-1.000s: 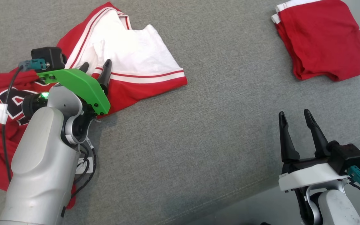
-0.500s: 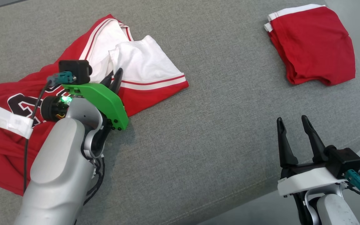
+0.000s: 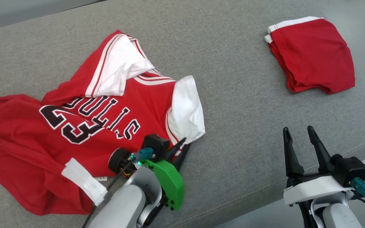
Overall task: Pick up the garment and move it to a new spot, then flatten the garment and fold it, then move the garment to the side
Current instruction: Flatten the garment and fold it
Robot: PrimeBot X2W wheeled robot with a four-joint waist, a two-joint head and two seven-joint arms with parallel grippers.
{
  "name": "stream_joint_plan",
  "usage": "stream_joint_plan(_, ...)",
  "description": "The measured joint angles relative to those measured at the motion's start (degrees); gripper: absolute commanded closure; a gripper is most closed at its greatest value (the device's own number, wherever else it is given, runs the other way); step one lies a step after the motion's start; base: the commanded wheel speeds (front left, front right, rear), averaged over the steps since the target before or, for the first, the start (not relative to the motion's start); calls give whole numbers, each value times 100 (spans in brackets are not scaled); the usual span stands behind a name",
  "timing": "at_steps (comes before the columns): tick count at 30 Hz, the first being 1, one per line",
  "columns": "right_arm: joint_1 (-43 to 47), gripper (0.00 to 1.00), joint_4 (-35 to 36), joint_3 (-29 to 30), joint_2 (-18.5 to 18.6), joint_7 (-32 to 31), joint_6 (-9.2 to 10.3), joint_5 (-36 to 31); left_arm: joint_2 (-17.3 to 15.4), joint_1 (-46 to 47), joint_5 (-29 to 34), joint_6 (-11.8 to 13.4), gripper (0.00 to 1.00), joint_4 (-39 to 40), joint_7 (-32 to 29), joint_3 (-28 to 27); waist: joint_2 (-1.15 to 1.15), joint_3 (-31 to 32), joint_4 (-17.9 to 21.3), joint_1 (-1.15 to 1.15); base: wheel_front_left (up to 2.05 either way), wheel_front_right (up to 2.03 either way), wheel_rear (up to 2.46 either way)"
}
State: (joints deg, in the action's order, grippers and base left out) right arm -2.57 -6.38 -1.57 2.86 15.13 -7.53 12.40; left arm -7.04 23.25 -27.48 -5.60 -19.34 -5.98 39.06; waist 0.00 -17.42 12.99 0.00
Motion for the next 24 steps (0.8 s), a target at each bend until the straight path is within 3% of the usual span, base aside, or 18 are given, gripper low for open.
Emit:
stream_joint_plan(1, 0, 0, -12, 1, 1, 0, 0, 12, -5, -18, 89, -9, 97, -63, 93, 94, 0, 20, -5, 0, 0, 0, 0)
stream_joint_plan(3, 3, 0, -30, 21, 1, 0, 0, 13, 19, -82, 159, -41, 32, -216, 246, 193, 0, 63, -20, 0, 0, 0, 0)
stream_joint_plan(5, 30, 0, -45, 40, 0, 0, 0, 13, -4, -145, 279, -76, 0, -331, 403, 391, 0, 114, -40, 0, 0, 0, 0)
stream_joint_plan(11, 157, 0, -120, 116, 1, 0, 0, 11, -219, -397, 255, -151, 0, -468, 957, 767, 0, 309, -114, 0, 0, 0, 0)
stream_joint_plan(15, 259, 0, -138, 207, 0, 0, 0, 11, -263, -645, -70, -115, 0, -289, 1429, 523, 0, 448, -185, 0, 0, 0, 0)
stream_joint_plan(20, 457, 0, -92, 403, -1, 0, 0, -33, -347, -965, -154, 509, 0, 211, 1894, -10, 0, 618, -352, 0, 0, 0, 0)
stream_joint_plan(21, 457, 0, -92, 403, -1, 0, 0, -33, -347, -965, -154, 509, 0, 211, 1894, -10, 0, 618, -352, 0, 0, 0, 0)
stream_joint_plan(24, 552, 0, 0, 546, -2, 0, 0, -207, -449, -1221, -73, 846, 0, 515, 2004, -219, 0, 712, -499, 0, 0, 0, 0)
